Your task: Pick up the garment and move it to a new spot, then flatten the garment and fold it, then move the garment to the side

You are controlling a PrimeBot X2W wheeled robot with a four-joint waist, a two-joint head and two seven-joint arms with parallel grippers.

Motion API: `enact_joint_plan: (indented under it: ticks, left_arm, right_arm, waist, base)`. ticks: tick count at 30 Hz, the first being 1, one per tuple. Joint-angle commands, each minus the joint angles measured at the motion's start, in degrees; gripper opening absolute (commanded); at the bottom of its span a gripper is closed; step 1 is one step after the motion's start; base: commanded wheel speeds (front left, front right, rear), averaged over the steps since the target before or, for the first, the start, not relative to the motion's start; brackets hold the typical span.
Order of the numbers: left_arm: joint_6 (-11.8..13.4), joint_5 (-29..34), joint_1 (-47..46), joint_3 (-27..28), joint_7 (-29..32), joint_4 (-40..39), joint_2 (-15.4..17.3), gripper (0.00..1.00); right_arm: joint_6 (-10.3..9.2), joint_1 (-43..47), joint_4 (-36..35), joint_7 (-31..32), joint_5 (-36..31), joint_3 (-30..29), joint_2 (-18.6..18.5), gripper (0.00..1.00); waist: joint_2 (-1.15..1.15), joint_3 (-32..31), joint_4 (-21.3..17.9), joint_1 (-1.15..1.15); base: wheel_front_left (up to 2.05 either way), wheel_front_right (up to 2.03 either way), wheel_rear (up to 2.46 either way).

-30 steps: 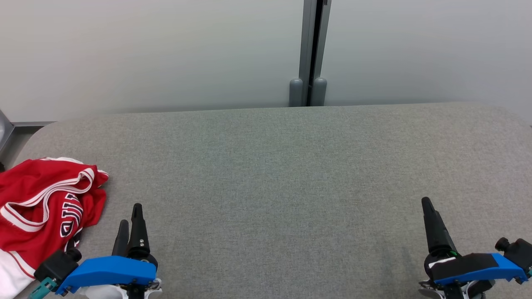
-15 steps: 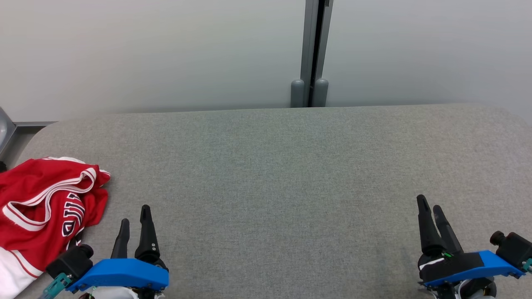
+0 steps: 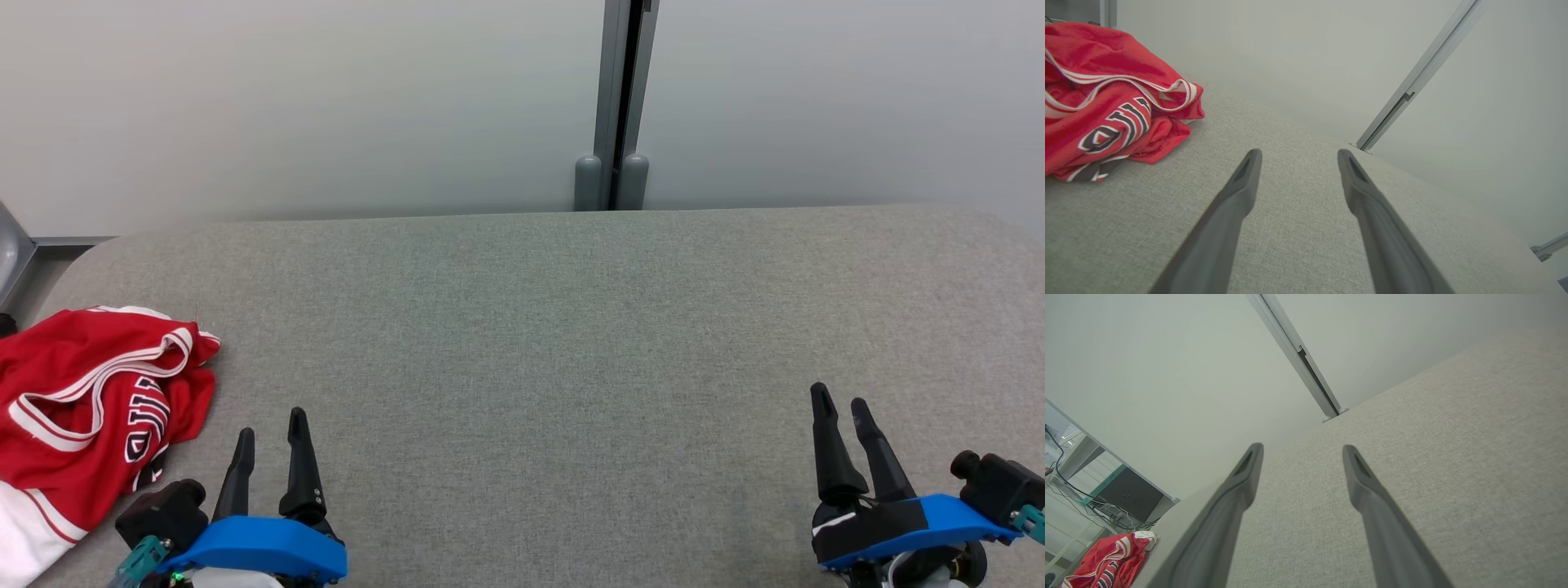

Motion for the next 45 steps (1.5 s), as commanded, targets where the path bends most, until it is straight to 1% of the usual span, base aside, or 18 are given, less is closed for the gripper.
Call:
enact_joint_plan:
  ticks: [1,16,23,29,37,45]
  left_arm:
    - [0.4,2.3,-0.5,-0.5,-0.7,-0.3,0.4,1.00]
    - [1.2,11.2,-0.8,-2.8,-2.7,0.4,0.9,1.00]
    - [1.9,14.6,0.1,-3.0,-3.8,0.5,1.1,1.00]
    - [2.2,16.8,0.3,-3.1,-4.5,0.5,1.4,1.00]
    - [1.9,19.5,0.3,-3.8,-5.4,1.6,1.7,1.00]
    - [2.7,22.1,0.1,-4.5,-6.2,2.2,2.1,1.00]
  right_arm:
    - [0.10,-1.1,-0.4,-0.7,-2.1,0.1,-0.5,1.00]
    - [0.12,-1.3,0.9,-2.8,-10.6,0.3,-0.5,1.00]
    - [0.12,-1.4,2.0,-3.8,-14.7,0.4,-0.6,1.00]
    - [0.13,-1.5,2.5,-4.4,-17.6,-0.3,-0.6,1.00]
    - [0.14,-1.6,3.0,-5.1,-20.5,-0.4,-0.6,1.00]
    - [0.15,-1.5,3.0,-5.7,-23.8,-0.6,-0.6,1.00]
  waist:
    - [0.00,0.0,0.0,0.00]
    - [0.00,0.3,0.7,0.00]
    - [0.00,0.2,0.6,0.00]
    - [0.00,0.4,0.6,0.00]
    - [0.00,0.6,0.9,0.00]
    - [0.00,1.0,1.2,0.00]
  base:
    - [0.00,0.00,0.00]
    - [0.00,0.00,0.00]
    - [0.00,0.00,0.00]
    - [0.00,0.00,0.00]
    - [0.00,0.00,0.00]
    - [0.00,0.00,0.00]
